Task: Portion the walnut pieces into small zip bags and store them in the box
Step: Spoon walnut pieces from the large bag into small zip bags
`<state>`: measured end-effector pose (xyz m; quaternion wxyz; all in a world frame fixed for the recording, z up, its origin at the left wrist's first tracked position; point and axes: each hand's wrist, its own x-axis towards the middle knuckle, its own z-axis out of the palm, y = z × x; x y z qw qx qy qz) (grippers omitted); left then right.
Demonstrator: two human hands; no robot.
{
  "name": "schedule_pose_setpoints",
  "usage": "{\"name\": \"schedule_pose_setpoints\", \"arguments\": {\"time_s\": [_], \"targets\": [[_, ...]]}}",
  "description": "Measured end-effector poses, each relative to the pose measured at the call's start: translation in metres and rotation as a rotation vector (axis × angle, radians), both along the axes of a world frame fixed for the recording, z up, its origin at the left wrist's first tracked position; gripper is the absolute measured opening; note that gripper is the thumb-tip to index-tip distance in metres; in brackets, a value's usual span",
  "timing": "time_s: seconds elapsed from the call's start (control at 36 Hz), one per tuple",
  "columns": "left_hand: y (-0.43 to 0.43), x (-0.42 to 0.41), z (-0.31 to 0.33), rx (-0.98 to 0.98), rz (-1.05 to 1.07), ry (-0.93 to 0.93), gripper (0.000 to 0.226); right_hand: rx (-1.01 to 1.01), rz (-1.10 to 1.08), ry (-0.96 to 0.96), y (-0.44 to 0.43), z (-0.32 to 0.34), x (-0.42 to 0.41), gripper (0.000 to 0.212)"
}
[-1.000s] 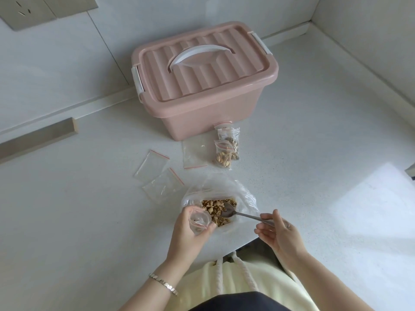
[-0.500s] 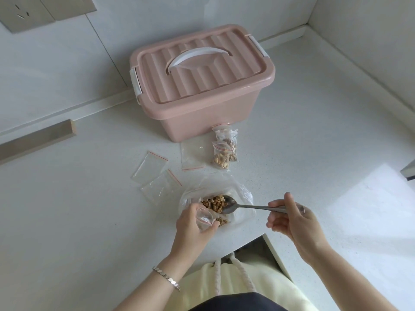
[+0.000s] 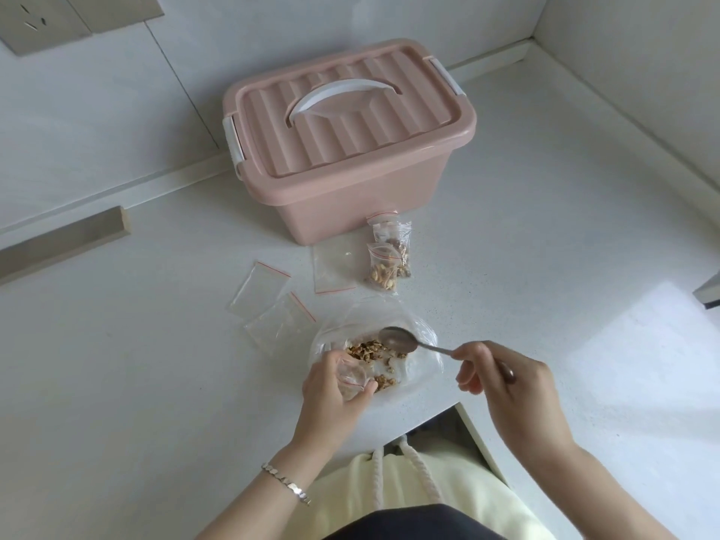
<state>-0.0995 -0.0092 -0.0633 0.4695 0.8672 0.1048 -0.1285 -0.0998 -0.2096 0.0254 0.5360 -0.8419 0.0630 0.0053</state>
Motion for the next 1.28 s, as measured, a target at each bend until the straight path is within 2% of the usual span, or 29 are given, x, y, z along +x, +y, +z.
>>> {"name": "schedule_pose_setpoints", "arguments": {"time_s": [0.08,0.22,0.33,0.53,0.67,0.94,1.17,1.28], "targets": [[0.004,-0.003,-0.002,-0.041,0.021,-0.012,0.035,-0.004,-0.105,0.122,-0.005,-0.014,0.003,0.03],[0.006,-0.006,-0.001,-0.06,0.034,-0.041,0.038,0.014,-0.159,0.274,-0.005,-0.041,0.001,0.03],[0.005,-0.008,-0.002,-0.019,0.026,-0.093,0.046,0.189,-0.261,0.386,0.002,-0.058,0.0,0.033],[0.005,-0.008,-0.004,-0.058,-0.007,-0.044,0.049,0.502,-0.327,0.573,0.021,-0.069,-0.001,0.036],[0.008,-0.006,-0.004,-0.074,0.015,-0.025,0.051,0.607,-0.384,0.671,0.018,-0.071,0.0,0.038],[0.003,-0.007,0.001,-0.117,0.063,-0.074,0.052,0.587,-0.384,0.627,-0.005,-0.062,-0.002,0.042],[0.0,-0.001,0.005,-0.025,-0.009,-0.043,0.034,0.51,-0.346,0.52,-0.015,-0.036,0.008,0.045],[-0.004,0.003,0.009,0.004,-0.02,-0.029,0.036,0.494,-0.309,0.465,-0.014,-0.021,0.014,0.047]]}}
